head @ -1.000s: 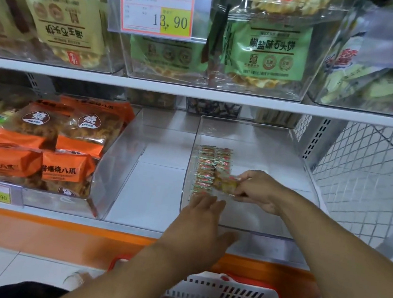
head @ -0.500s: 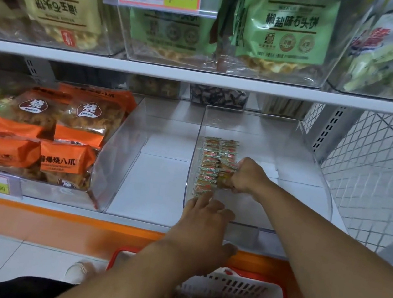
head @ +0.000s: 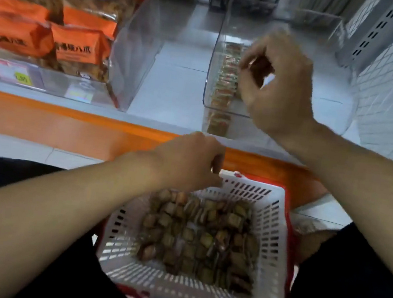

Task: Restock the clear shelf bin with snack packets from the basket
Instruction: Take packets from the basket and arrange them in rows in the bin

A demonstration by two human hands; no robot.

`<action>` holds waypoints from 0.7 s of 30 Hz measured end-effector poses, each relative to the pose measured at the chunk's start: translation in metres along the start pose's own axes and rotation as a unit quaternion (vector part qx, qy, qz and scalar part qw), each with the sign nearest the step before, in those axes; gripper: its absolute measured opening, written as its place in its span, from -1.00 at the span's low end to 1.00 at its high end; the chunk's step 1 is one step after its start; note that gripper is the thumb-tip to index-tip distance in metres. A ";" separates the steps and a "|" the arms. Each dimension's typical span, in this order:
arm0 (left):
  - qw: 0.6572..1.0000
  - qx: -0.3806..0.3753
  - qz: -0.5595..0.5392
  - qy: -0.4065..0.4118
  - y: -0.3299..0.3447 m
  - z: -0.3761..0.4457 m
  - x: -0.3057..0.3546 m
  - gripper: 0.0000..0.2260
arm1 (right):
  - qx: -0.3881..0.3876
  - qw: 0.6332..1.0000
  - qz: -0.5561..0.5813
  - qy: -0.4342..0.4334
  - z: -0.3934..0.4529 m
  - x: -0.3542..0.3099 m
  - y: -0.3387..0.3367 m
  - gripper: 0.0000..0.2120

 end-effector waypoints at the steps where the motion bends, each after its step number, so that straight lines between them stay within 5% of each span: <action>1: 0.996 -0.077 0.034 -0.034 0.016 -0.006 -0.012 -0.84 | -0.049 0.998 0.020 -0.020 -0.025 -0.013 0.007 -0.91; 3: 0.968 -0.219 0.098 -0.072 0.055 -0.016 -0.036 -0.71 | -0.232 0.972 0.017 -0.026 -0.086 -0.024 0.028 -0.91; 5: 0.955 -0.270 0.064 -0.103 0.095 -0.021 -0.062 -0.66 | -0.469 0.881 -0.058 0.029 -0.151 -0.014 0.052 -0.79; 7: 0.955 -0.248 -0.013 -0.163 0.131 -0.022 -0.088 -0.54 | -0.603 0.778 -0.106 0.141 -0.210 0.010 0.069 -0.55; 9: 0.947 -0.224 -0.078 -0.217 0.164 -0.023 -0.111 -0.51 | -0.630 0.733 -0.114 0.230 -0.251 0.032 0.082 -0.38; 12: 0.934 -0.152 -0.206 -0.250 0.209 -0.021 -0.127 -0.69 | -0.607 0.726 -0.132 0.295 -0.293 0.054 0.107 -0.30; 15: 0.924 -0.036 -0.299 -0.236 0.238 -0.010 -0.128 -0.39 | -0.554 0.732 -0.202 0.343 -0.321 0.065 0.129 -0.46; 17: 0.943 -0.012 -0.246 -0.225 0.251 0.005 -0.130 -0.22 | -0.549 0.709 -0.255 0.361 -0.339 0.073 0.140 -0.49; 21: 0.966 -0.059 -0.116 -0.223 0.276 0.033 -0.134 -0.26 | -0.597 0.683 -0.285 0.309 -0.361 0.091 0.151 -0.33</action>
Point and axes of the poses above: each hand's wrist, its own z-axis towards the middle knuckle, its own y-axis out of the palm, x = y × z, the point moved 2 cm from there along z, towards the middle knuckle, and after that the axes turned 2 degrees about -z, right-handed, at the moved point
